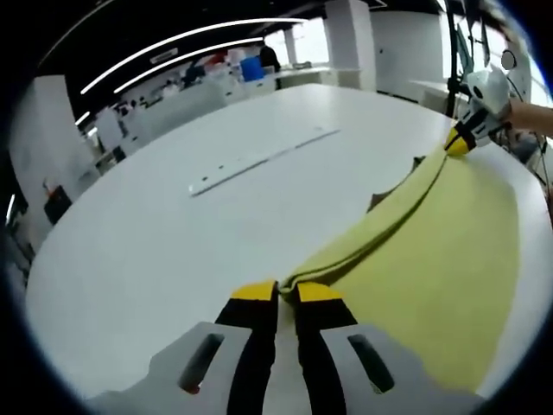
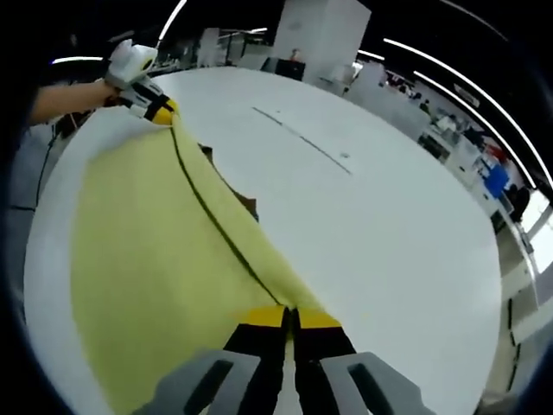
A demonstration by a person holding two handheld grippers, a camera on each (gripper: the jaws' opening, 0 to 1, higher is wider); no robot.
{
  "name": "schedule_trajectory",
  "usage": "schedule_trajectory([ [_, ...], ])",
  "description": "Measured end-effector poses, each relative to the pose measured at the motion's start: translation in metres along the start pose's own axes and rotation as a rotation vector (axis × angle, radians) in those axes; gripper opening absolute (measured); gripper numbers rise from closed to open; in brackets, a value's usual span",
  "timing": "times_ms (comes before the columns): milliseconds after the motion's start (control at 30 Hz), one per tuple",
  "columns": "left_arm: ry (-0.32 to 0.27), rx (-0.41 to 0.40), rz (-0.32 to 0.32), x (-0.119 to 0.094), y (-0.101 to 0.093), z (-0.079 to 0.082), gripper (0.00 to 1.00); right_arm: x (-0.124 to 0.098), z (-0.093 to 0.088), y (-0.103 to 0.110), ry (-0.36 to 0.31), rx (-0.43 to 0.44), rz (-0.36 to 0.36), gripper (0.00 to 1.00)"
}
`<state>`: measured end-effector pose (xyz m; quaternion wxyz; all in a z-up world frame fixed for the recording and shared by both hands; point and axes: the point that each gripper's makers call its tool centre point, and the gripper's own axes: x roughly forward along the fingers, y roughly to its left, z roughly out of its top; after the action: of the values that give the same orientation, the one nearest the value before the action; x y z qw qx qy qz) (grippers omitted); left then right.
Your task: Fold the garment on the visible template until the final outline fits inside the template.
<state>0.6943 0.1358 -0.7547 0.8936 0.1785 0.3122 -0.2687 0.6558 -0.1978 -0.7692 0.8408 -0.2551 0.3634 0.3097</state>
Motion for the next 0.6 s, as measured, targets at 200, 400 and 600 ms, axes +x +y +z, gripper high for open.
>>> schedule_trajectory([
  [200,-0.001,-0.005,0.004,-0.001,0.0,0.001,0.04,0.0,-0.001,-0.002,0.005,0.013,-0.02,0.0],
  [400,-0.03,-0.023,0.001,-0.005,0.003,0.006,0.04,-0.008,0.009,-0.013,-0.033,0.054,-0.079,0.0],
  [600,-0.049,-0.157,0.008,-0.001,0.006,0.005,0.04,-0.018,0.033,-0.038,-0.135,0.096,-0.197,0.0],
])
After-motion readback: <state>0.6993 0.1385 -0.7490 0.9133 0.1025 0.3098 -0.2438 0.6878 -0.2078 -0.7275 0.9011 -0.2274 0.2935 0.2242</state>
